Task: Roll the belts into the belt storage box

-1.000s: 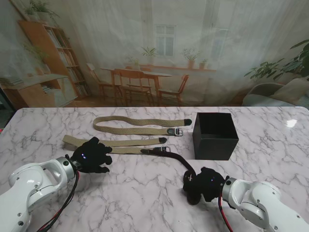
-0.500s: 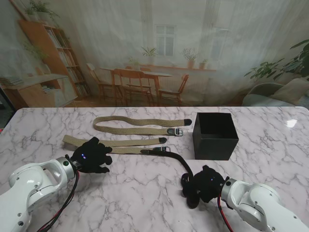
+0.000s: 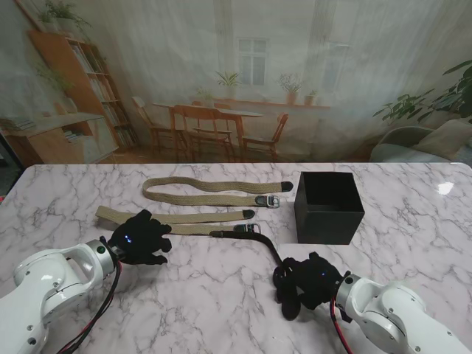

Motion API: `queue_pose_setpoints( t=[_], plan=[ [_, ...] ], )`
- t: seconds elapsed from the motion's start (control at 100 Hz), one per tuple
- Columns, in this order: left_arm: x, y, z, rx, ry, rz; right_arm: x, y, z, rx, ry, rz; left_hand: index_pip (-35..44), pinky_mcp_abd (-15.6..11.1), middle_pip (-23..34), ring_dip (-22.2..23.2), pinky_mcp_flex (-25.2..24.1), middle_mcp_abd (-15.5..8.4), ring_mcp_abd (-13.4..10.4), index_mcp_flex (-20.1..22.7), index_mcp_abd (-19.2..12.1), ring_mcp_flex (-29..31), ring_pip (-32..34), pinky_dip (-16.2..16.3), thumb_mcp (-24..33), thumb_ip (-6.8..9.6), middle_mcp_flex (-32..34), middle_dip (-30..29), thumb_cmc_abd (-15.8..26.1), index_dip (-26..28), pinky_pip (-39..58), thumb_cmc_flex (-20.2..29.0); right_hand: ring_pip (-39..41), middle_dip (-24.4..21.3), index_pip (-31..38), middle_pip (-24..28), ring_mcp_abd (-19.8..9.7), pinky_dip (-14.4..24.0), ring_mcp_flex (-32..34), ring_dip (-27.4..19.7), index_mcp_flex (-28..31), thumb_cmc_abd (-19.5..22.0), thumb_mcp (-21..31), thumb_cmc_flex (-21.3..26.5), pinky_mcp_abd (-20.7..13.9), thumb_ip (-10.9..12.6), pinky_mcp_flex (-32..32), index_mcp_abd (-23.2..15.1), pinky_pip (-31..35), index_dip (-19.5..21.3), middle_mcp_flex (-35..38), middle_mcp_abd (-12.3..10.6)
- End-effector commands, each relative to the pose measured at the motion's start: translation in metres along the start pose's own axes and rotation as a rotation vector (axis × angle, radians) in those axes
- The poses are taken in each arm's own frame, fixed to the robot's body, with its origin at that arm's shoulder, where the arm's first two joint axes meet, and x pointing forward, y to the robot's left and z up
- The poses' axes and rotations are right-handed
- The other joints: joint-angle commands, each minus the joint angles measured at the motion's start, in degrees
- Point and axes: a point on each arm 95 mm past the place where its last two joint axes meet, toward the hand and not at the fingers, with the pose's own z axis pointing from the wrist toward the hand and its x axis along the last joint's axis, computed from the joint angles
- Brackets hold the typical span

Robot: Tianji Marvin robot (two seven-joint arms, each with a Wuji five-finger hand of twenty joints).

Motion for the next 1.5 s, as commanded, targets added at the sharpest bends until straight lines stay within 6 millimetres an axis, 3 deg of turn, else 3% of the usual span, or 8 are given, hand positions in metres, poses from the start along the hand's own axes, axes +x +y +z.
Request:
queue_pose_setpoints(
  t=[0.0,0.35,0.62,1.07,1.14,1.29,1.37,1.49],
  plan=[
    [0.001,0.002,0.000,-0.017,0.003,-0.002,0.005,-0.024,-0.001,0.045,-0.011,0.030,0.20,2.63,-0.59,0.37,-0.80,-0.21,1.14,0.35,0.87,1.03,-0.07,0.27,-0.63,-0.20,0.93,0.20,1.69,0.34,-1.35,0.41,-21.28,0.42,35.35,-0.08,-1.76,-1.29,-7.53,-10.99,9.13,2.72,-2.27,-7.53,3.23,-3.99,-0.85,17.67,0.11,1.01,-3.46,-2.98],
    [0.002,0.002,0.001,-0.020,0.009,-0.006,0.005,-0.014,-0.009,0.016,-0.024,-0.026,0.16,2.60,-0.62,0.36,-0.86,-0.18,1.17,0.37,0.89,1.02,-0.10,0.27,-0.60,-0.19,0.91,0.20,1.69,0.33,-1.44,0.33,-20.71,1.55,36.18,3.04,-2.50,-2.70,-7.97,-11.36,10.04,2.31,-2.17,-7.64,1.58,-3.60,-2.65,17.09,0.53,0.13,-3.42,-3.18],
    [0.002,0.002,0.002,-0.017,0.009,-0.008,0.002,0.001,-0.011,0.006,-0.018,-0.088,0.15,2.55,-0.62,0.36,-0.81,-0.19,1.20,0.36,0.93,1.03,-0.10,0.29,-0.61,-0.20,0.88,0.20,1.75,0.34,-1.44,0.25,-20.57,0.77,36.04,1.93,-2.81,-2.84,-6.73,-11.39,10.23,2.49,-2.56,-7.70,0.63,-3.46,-3.06,16.67,0.96,0.19,0.67,-5.07],
    [0.001,0.002,0.003,-0.017,0.011,-0.006,0.000,-0.006,-0.014,-0.041,-0.073,-0.066,0.14,2.67,-0.60,0.36,-0.86,-0.18,1.21,0.35,0.88,1.00,-0.10,0.31,-0.58,-0.18,0.91,0.21,1.73,0.34,-1.45,0.33,-21.09,-0.29,35.43,-1.03,-3.20,-3.48,-8.23,-11.46,9.96,3.39,-3.83,-8.27,0.02,-3.63,-5.26,15.01,0.06,0.49,0.64,-5.91],
    [0.002,0.002,0.003,-0.018,0.011,-0.006,-0.001,-0.006,-0.014,-0.061,-0.089,-0.071,0.17,2.65,-0.62,0.37,-0.89,-0.15,1.14,0.40,0.92,1.02,-0.09,0.31,-0.65,-0.21,0.86,0.20,1.80,0.35,-1.45,0.18,-19.69,0.82,35.26,1.36,-4.00,-3.20,-6.30,-10.82,8.60,4.60,-4.50,-8.15,-0.84,-3.49,-4.84,15.42,0.81,0.96,3.74,-6.90],
    [0.002,0.002,0.002,-0.018,0.009,-0.007,-0.002,-0.007,-0.015,-0.063,-0.087,-0.076,0.13,2.59,-0.60,0.36,-0.90,-0.13,1.24,0.37,1.00,0.96,-0.11,0.33,-0.62,-0.20,0.93,0.21,1.83,0.32,-1.44,0.19,-18.37,4.00,36.51,7.90,-5.57,-2.74,-4.04,-9.58,8.28,3.44,-4.27,-8.16,-1.88,-3.03,-4.55,15.69,1.45,1.11,10.34,-11.72],
    [0.002,0.003,0.002,-0.018,0.008,-0.008,-0.002,-0.008,-0.015,-0.074,-0.084,-0.074,0.16,2.65,-0.61,0.38,-0.86,-0.14,1.25,0.40,0.96,1.02,-0.08,0.33,-0.62,-0.20,0.89,0.21,1.83,0.35,-1.43,0.20,-18.66,3.70,37.55,7.32,-5.45,-2.71,-3.36,-9.47,11.92,1.06,-4.25,-9.29,-1.81,-3.36,-4.68,14.56,1.26,0.48,11.37,-11.37],
    [0.002,0.003,0.002,-0.019,0.007,-0.008,-0.002,-0.008,-0.016,-0.117,-0.101,-0.063,0.13,2.60,-0.62,0.37,-0.90,-0.08,1.20,0.37,0.96,0.94,-0.11,0.32,-0.62,-0.18,0.88,0.20,1.85,0.33,-1.47,0.18,-18.72,2.62,37.14,5.20,-5.90,-2.75,-1.33,-9.01,13.10,1.76,-6.16,-9.37,-1.62,-3.42,-4.75,13.09,0.87,0.12,16.21,-14.70]
  ],
)
